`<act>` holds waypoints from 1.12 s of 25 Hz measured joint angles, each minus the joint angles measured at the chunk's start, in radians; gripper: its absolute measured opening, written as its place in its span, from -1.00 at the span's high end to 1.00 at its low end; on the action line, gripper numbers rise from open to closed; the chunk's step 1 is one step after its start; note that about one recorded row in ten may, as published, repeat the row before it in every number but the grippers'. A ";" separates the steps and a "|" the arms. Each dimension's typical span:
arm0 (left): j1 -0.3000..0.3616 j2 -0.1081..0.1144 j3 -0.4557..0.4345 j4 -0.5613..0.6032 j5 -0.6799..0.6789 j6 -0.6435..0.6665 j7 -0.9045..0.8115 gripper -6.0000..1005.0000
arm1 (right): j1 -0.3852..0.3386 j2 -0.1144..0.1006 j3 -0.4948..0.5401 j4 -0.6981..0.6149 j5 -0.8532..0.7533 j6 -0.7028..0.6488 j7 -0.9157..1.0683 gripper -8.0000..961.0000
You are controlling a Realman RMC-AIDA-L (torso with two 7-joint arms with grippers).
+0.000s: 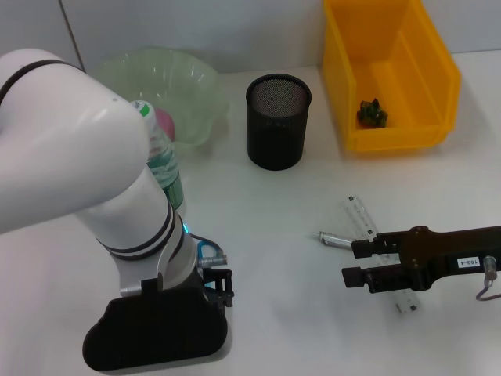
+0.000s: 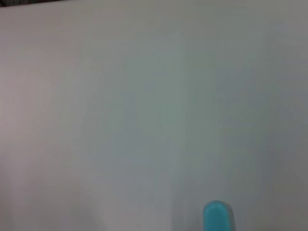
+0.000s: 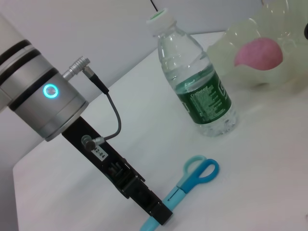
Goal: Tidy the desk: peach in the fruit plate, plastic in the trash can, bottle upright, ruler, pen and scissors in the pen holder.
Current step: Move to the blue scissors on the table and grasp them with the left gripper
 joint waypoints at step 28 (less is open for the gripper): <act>-0.034 -0.003 0.016 -0.047 -0.006 -0.003 -0.028 0.15 | 0.006 0.006 0.000 0.000 -0.005 0.003 -0.007 -0.35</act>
